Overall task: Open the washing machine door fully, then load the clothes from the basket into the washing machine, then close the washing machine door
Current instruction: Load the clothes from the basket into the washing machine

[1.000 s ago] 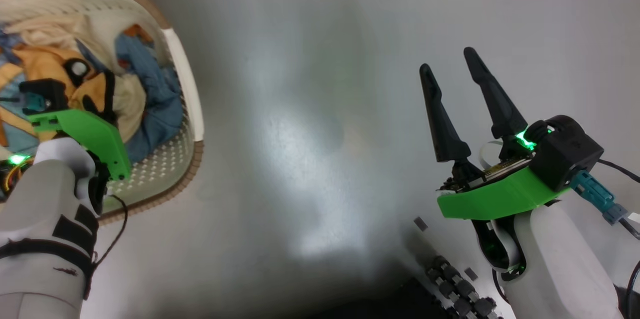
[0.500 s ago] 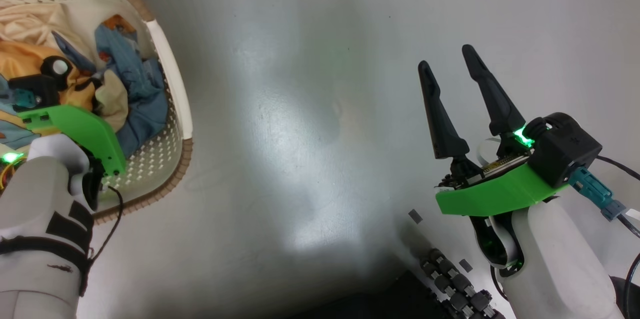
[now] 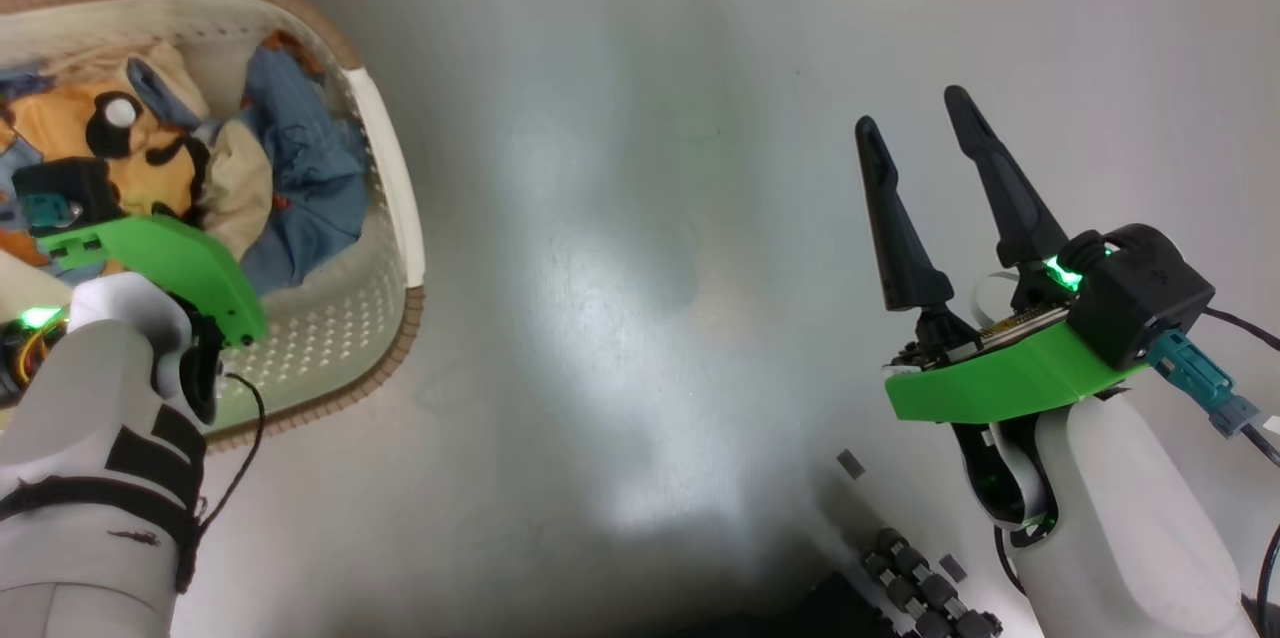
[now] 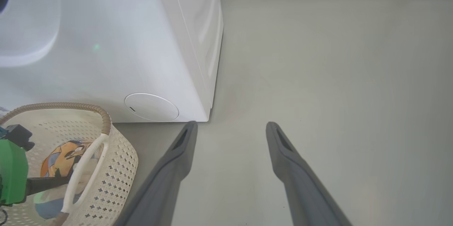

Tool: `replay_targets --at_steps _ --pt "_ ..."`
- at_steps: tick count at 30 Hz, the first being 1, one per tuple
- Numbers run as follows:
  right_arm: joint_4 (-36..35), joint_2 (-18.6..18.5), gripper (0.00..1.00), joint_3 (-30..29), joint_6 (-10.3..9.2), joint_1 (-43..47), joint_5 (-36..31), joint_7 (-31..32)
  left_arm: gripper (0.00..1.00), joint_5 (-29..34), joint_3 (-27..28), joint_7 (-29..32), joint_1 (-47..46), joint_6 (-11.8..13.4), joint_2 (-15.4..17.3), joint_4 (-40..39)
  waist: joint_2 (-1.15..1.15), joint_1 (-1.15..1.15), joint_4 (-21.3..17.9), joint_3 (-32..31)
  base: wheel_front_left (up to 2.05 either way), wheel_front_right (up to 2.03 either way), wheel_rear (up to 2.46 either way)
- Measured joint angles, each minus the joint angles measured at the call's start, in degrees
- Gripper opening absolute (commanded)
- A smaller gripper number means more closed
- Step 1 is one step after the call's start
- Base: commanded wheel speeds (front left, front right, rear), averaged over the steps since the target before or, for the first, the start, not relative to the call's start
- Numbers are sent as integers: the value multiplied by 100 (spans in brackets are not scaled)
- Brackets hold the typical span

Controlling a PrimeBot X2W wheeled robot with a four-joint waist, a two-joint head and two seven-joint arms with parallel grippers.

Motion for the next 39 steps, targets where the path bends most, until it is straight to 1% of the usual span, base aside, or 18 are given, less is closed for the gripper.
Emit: replay_targets --at_steps 5,12,15,17,21,27,29,34,39 --pt "4 0 100 -134 0 62 -55 27 0 -12 -5 -490 62 -138 -34 -3 0 0 83 -255 0 0 0" --pt "-5 1 100 -310 0 309 -118 127 0 -18 -37 -1293 329 -243 -126 -89 0 0 213 -706 0 0 0" --pt "-31 0 100 -423 0 466 -129 190 0 -18 -40 -1469 472 -242 -178 -269 0 0 272 -932 0 0 0" --pt "-44 2 100 -498 0 570 -249 236 0 -18 -30 -1516 596 -242 -201 -450 0 0 313 -1089 0 0 0" --pt "-99 3 100 -605 0 771 -311 330 0 1 85 -1517 1005 -219 -200 -1169 0 0 397 -1426 0 0 0" --pt "-186 4 100 -723 0 1085 -318 474 0 199 316 -1518 1925 -35 -242 -2451 0 -1 514 -1959 0 0 0" --pt "-198 4 100 -749 0 1184 -323 516 0 244 410 -1518 2261 -32 -292 -2816 0 -1 547 -2148 0 0 0" --pt "-247 8 100 -831 0 1470 -363 634 0 467 481 -1517 2994 13 -330 -3515 0 -1 623 -2628 0 0 0" --pt "-282 10 100 -927 0 1806 -370 782 0 559 538 -1518 3662 67 -375 -4053 0 -1 694 -3122 0 0 0"
